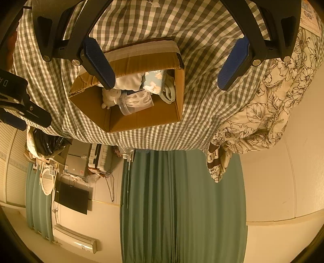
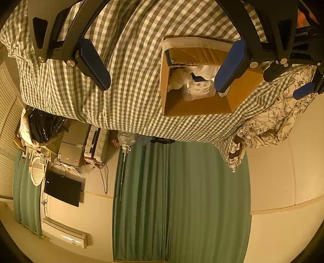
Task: Organize objects
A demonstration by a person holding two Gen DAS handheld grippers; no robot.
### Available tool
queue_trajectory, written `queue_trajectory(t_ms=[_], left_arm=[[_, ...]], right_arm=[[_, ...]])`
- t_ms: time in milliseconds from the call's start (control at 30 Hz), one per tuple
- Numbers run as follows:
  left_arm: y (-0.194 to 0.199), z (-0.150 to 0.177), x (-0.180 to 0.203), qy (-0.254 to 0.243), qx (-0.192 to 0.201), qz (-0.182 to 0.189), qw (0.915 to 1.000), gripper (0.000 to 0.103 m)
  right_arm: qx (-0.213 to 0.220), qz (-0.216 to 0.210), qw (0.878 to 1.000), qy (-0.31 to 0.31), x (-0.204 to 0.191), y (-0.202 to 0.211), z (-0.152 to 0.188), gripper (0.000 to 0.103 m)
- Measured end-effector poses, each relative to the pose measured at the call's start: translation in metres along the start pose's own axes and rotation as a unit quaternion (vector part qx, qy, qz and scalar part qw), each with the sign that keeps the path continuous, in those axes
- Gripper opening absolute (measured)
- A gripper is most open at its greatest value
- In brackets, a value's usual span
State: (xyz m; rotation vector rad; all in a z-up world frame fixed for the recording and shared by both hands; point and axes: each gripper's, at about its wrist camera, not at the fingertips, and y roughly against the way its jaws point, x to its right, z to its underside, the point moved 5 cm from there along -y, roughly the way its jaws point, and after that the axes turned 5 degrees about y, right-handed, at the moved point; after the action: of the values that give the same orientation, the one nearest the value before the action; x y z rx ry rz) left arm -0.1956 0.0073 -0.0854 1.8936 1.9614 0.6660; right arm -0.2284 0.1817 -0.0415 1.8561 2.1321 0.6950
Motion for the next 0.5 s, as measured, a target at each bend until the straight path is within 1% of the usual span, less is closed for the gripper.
queue_trajectory(t_ms=[300, 433, 500], left_arm=[[0.0003, 0.0006, -0.0018, 0.005, -0.002, -0.005, 1.0000, 0.103], [0.0009, 0.0005, -0.0014, 0.000, 0.003, -0.019, 0.9998, 0.103], [0.0007, 0.0009, -0.0012, -0.003, 0.001, -0.020, 0.9998, 0.103]], right_arm=[[-0.001, 0.000, 1.000, 0.000, 0.0002, -0.0006, 0.0004, 0.103], [-0.003, 0.000, 1.000, 0.001, 0.0005, -0.0012, 0.0012, 0.103], [-0.003, 0.000, 1.000, 0.001, 0.0004, -0.0011, 0.0013, 0.103]])
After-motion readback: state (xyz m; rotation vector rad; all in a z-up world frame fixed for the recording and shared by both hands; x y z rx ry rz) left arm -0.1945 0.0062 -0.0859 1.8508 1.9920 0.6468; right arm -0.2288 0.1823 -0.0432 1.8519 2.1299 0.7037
